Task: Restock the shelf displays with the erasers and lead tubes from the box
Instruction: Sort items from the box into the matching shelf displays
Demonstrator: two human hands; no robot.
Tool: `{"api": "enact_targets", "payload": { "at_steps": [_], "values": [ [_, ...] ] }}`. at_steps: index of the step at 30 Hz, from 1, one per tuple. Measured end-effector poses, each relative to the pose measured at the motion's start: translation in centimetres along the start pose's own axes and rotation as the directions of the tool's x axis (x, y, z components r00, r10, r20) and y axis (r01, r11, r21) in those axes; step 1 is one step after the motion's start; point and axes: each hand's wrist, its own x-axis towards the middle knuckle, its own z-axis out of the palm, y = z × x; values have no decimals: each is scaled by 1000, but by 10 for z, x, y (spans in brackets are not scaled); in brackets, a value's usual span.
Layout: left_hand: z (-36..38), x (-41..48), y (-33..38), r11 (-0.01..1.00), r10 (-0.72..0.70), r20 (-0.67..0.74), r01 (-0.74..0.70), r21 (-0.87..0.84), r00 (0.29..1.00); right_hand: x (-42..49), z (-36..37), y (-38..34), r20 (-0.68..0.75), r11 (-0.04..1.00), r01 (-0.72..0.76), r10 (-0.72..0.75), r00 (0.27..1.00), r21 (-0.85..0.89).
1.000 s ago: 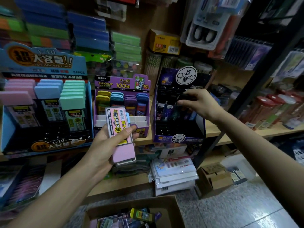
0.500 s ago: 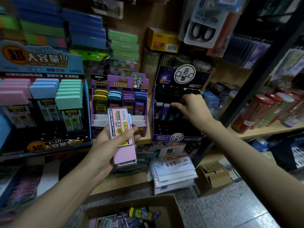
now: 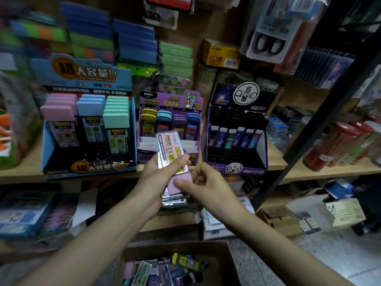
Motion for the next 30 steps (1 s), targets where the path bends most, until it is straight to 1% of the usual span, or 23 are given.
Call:
{"api": "enact_targets", "payload": {
  "at_steps": [3, 5, 9, 11, 13, 16, 20, 23, 25, 27, 30],
  "values": [
    [0, -2, 4, 997, -34, 0, 34, -72, 999, 1, 0, -3, -54, 978, -22, 34, 998, 206],
    [-3, -4, 8, 996, -51, 13, 52, -78, 999, 3, -2, -6, -103, 950, -4, 39, 994, 313],
    [-14, -8, 18, 993, -46, 10, 47, -106, 999, 9, -4, -18, -220, 870, 82, 31, 975, 486],
    [-22, -10, 24, 992, -32, -3, 31, -126, 999, 14, -7, -26, -287, 847, 147, 7, 958, 510],
    [-34, -13, 31, 995, 8, -22, -10, -102, 1000, 18, -11, -35, -324, 862, 232, -84, 942, 451],
    [-60, -18, 46, 994, 111, -66, -112, -17, 992, 25, -17, -53, -328, 892, 369, -277, 903, 260],
    [-103, -27, 68, 974, 226, -192, -221, 45, 955, 48, -2, -87, -247, 863, 497, -462, 852, 97],
    [-138, -34, 84, 965, 262, -289, -256, 59, 921, 69, 28, -116, -138, 803, 595, -591, 795, -16],
    [-160, -39, 92, 958, 287, -338, -278, 75, 897, 85, 50, -131, -76, 776, 620, -629, 774, -112],
    [-179, -43, 96, 948, 316, -370, -306, 85, 874, 101, 70, -144, -41, 763, 608, -630, 776, -220],
    [-200, -47, 99, 942, 330, -411, -326, 83, 850, 118, 94, -154, 66, 675, 624, -657, 751, -394]
  ]
}}
